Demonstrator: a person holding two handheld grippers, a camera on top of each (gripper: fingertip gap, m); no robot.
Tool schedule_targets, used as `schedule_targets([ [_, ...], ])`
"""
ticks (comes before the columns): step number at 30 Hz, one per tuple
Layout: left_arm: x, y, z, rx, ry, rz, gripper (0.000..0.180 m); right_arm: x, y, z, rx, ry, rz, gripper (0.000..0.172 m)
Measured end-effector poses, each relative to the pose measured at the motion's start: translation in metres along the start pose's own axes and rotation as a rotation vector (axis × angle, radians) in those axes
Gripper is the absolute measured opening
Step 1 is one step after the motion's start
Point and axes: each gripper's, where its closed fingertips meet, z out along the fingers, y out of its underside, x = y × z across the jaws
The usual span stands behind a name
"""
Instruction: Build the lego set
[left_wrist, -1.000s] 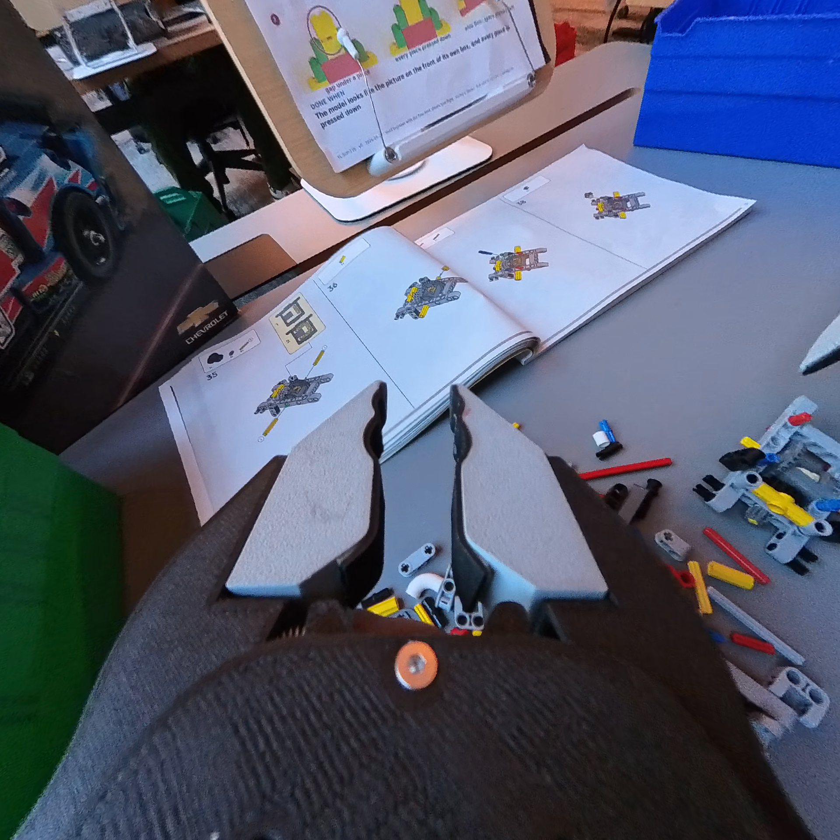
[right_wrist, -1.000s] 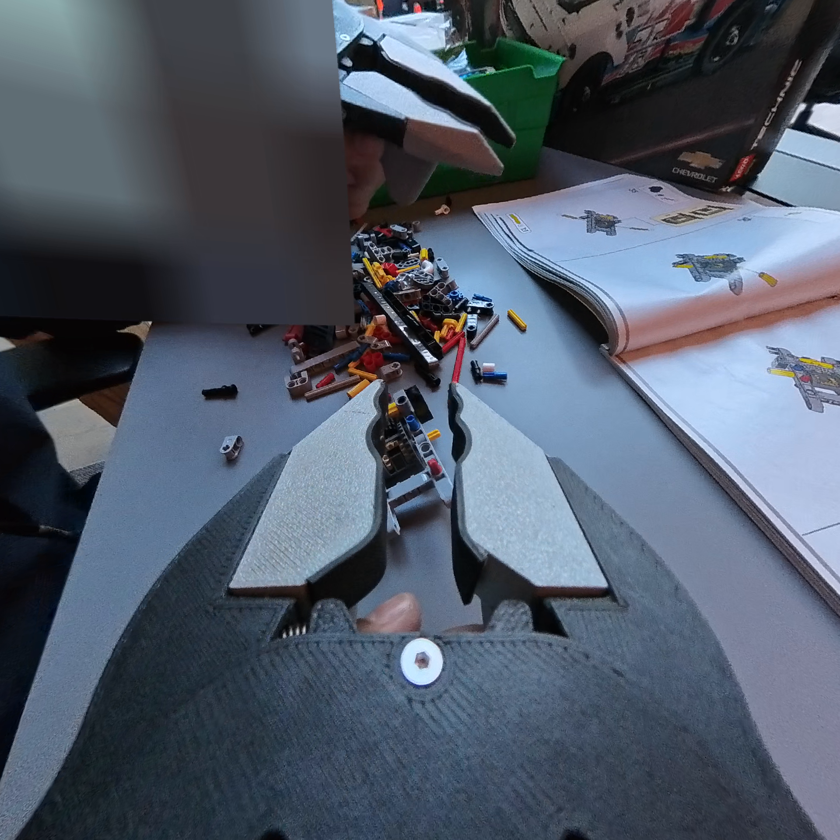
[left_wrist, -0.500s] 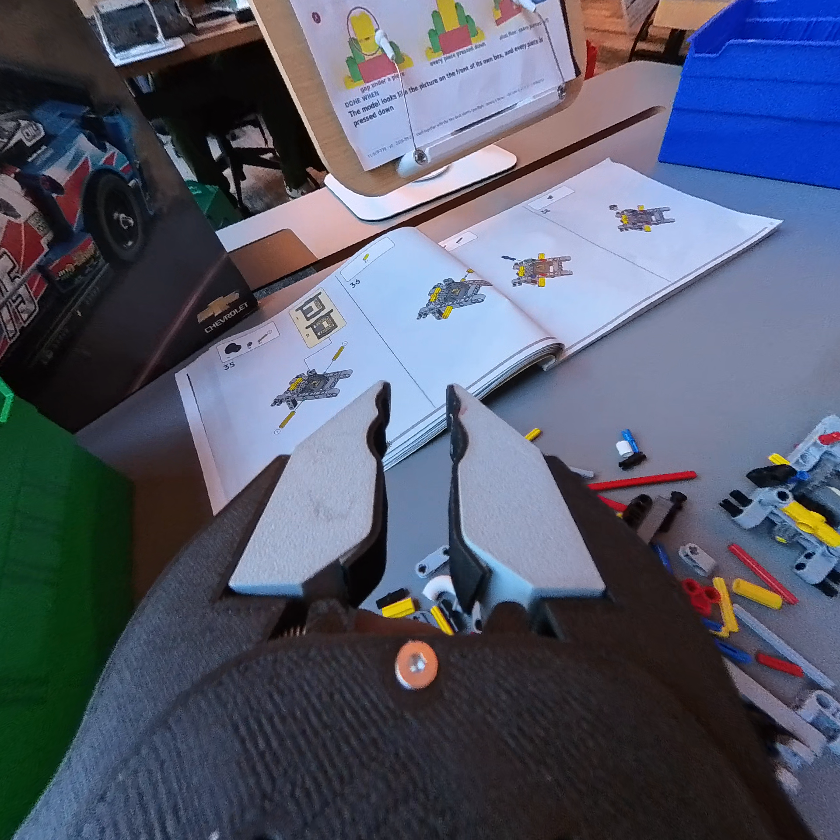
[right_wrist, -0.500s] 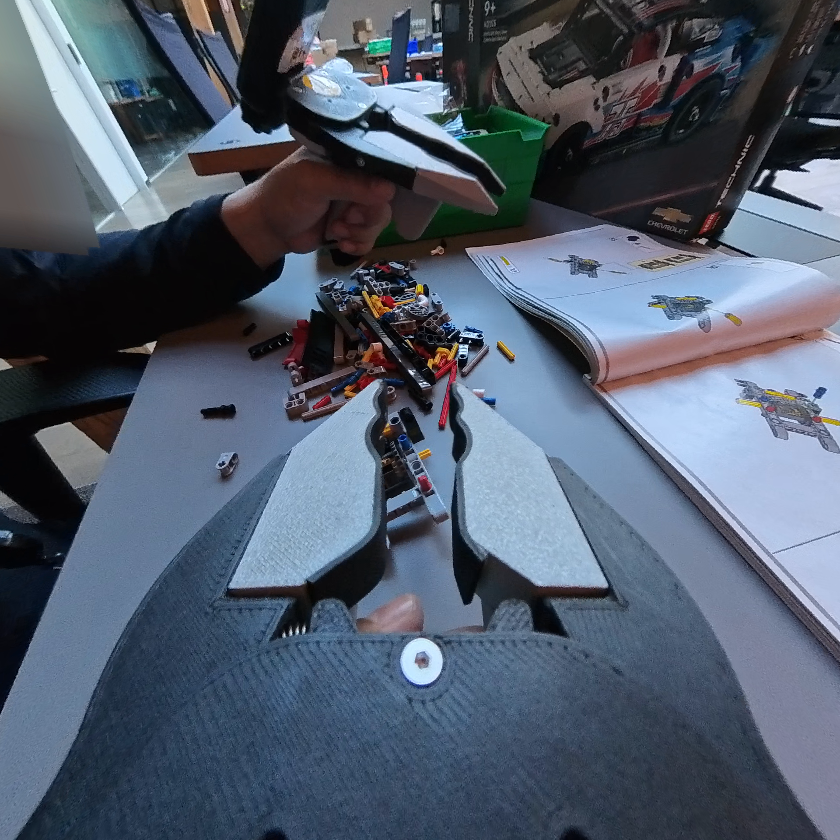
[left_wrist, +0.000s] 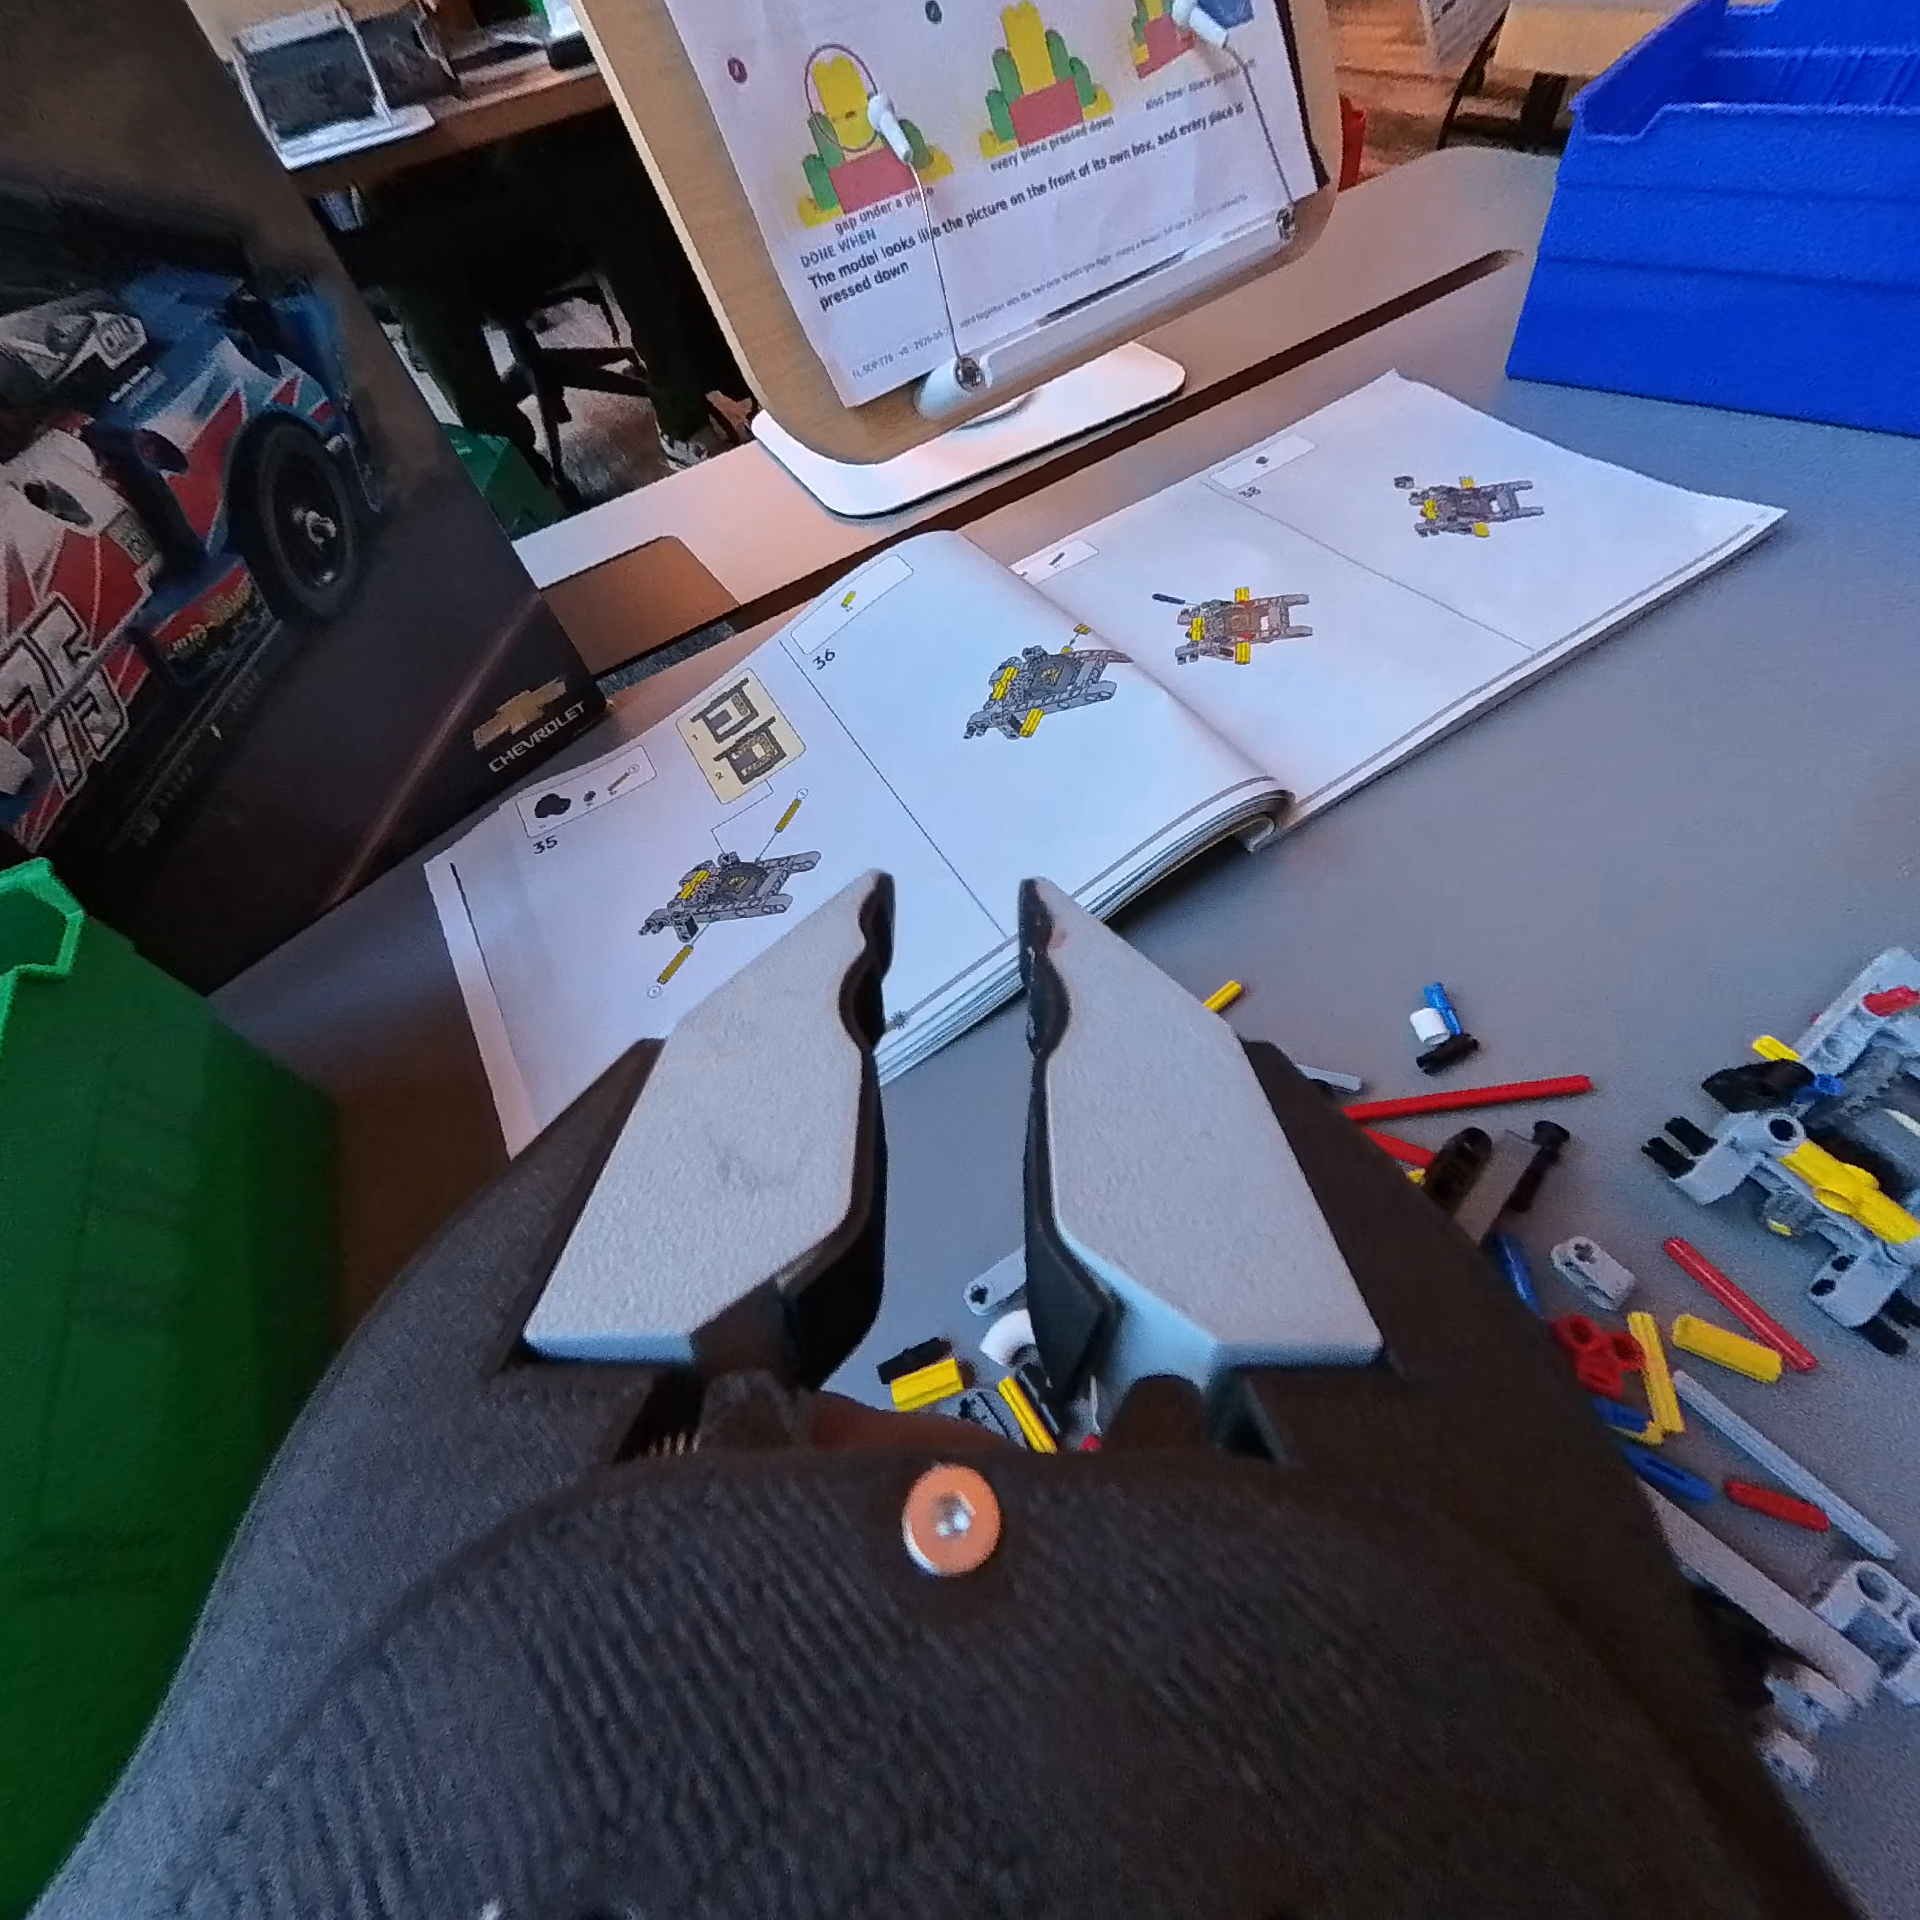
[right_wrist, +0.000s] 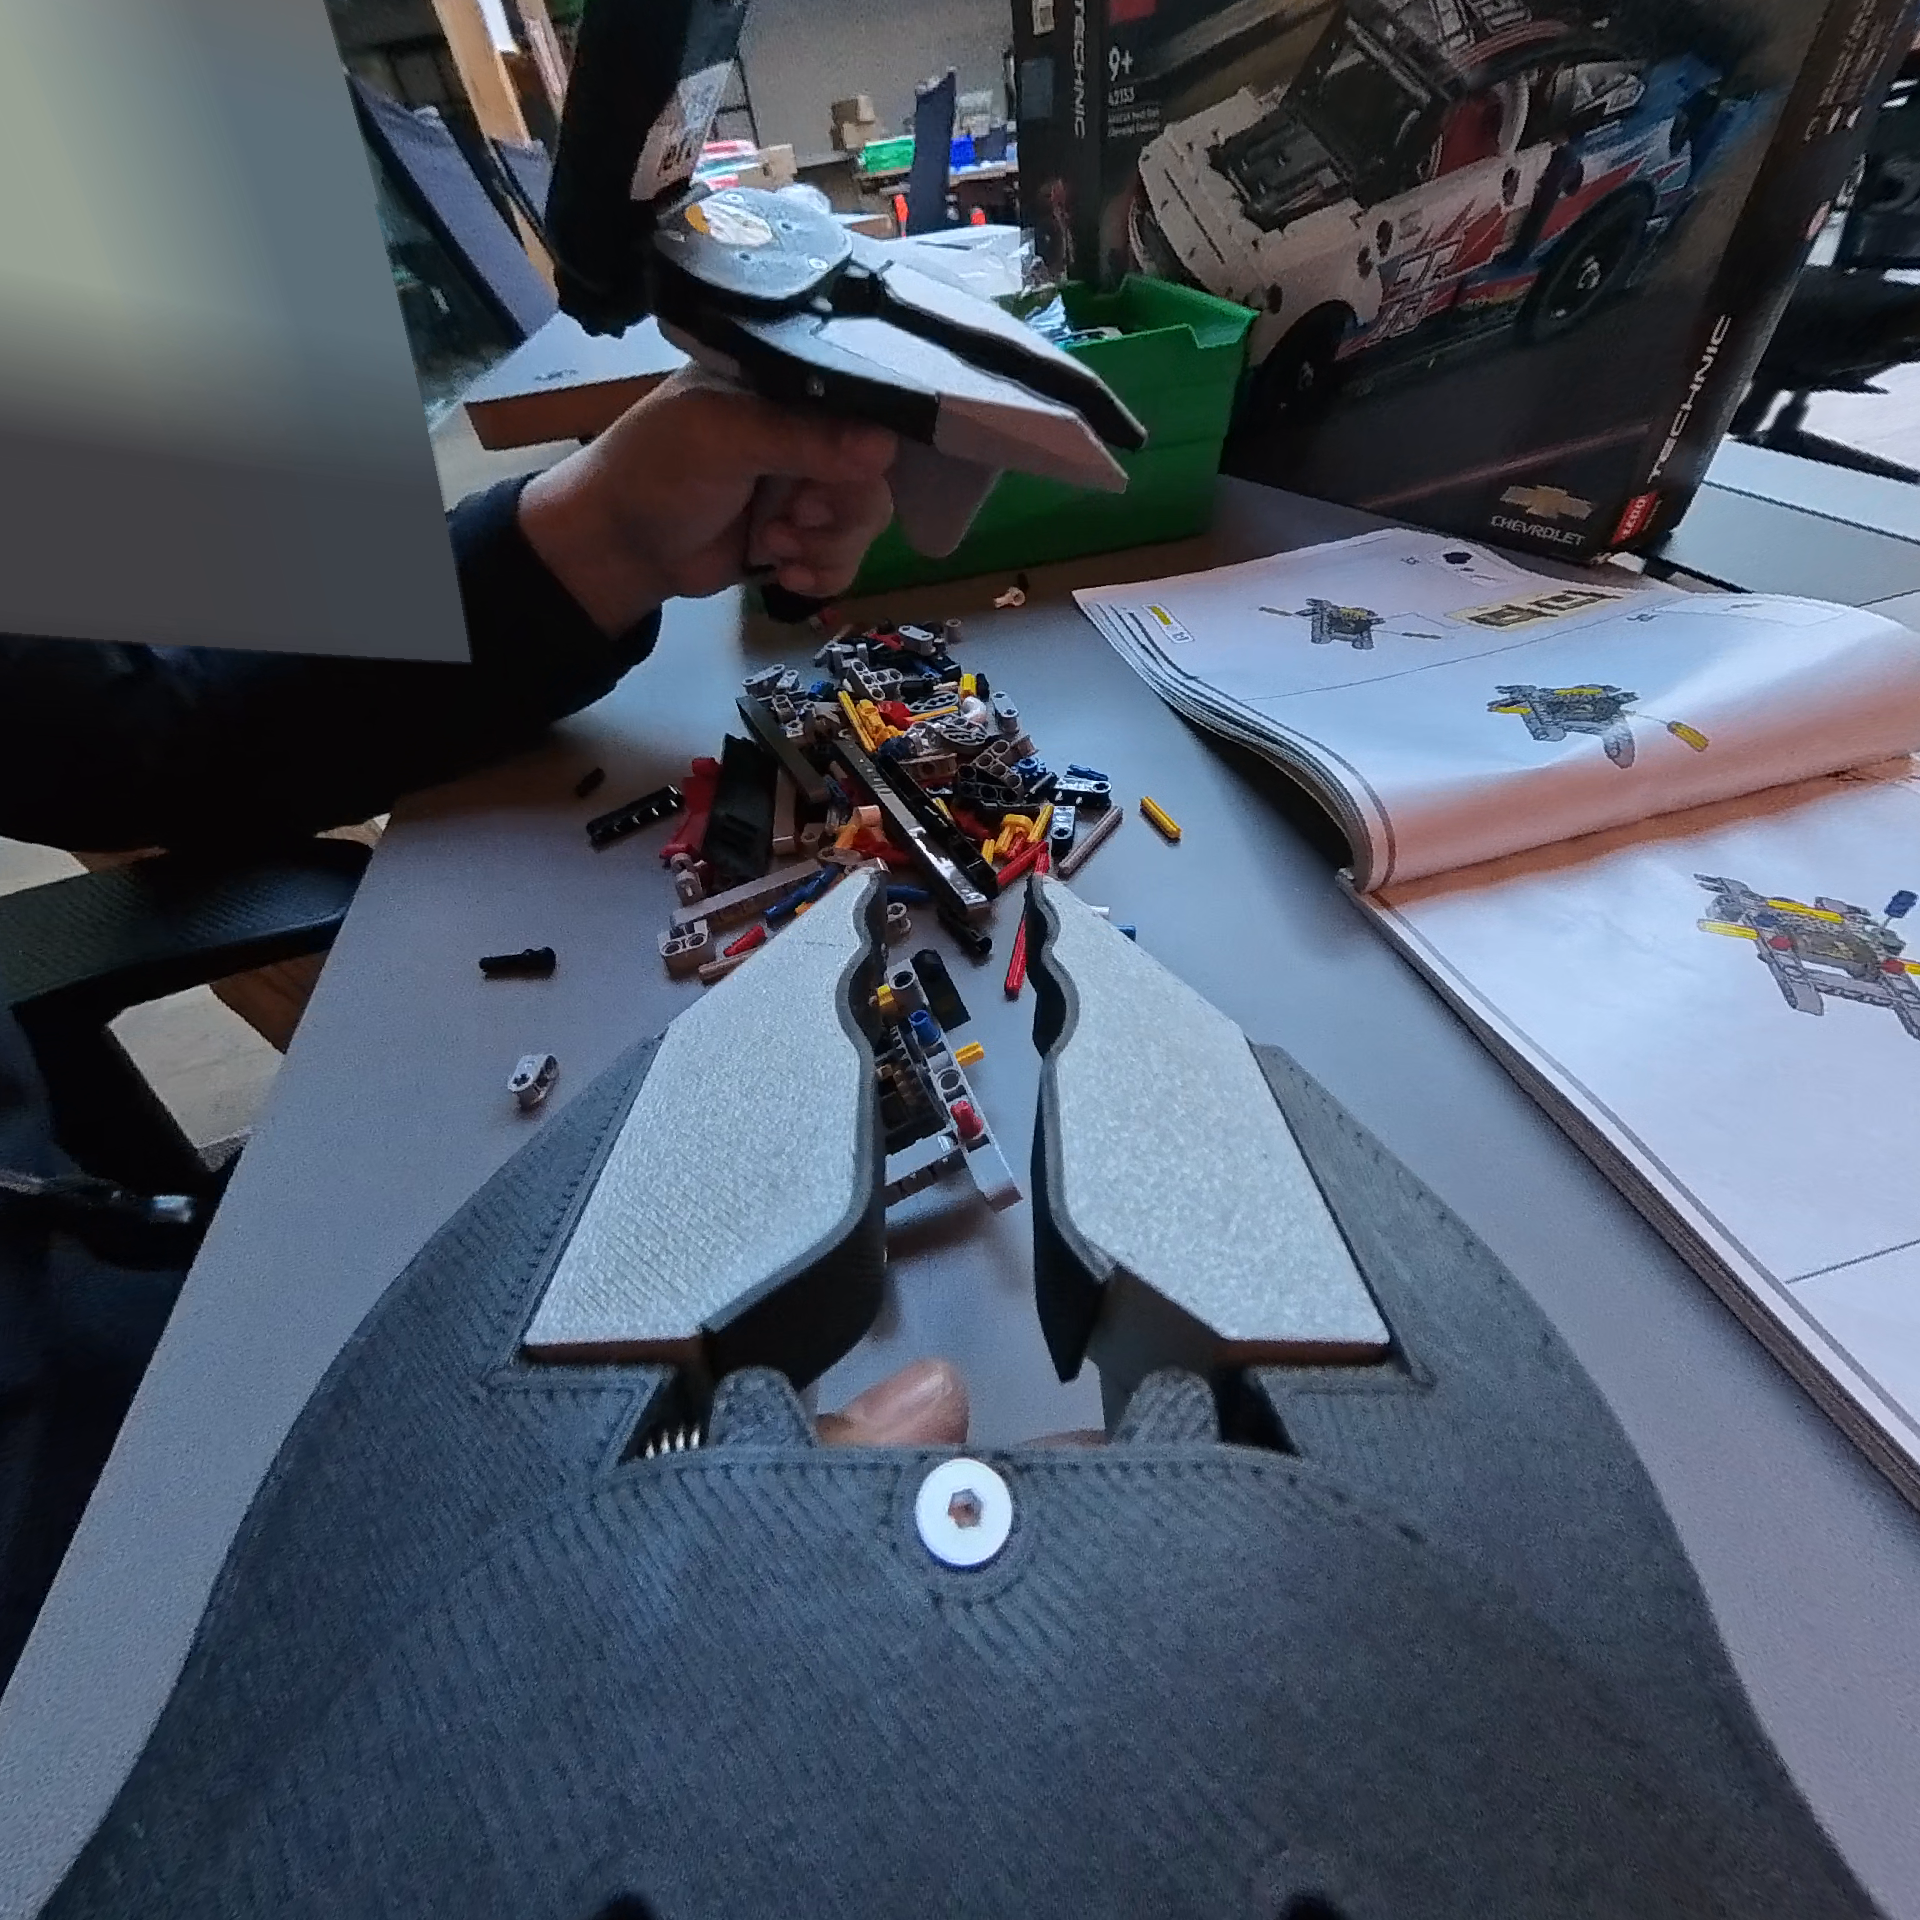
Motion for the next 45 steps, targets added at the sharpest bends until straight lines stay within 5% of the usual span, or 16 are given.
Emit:
schedule_targets([
  [45, 0.009, 0.009, 0.009, -0.041, 0.018, 0.032, 0.021, -0.002, 0.000, 0.001, -0.005, -0.014, -0.004, 0.024],
])
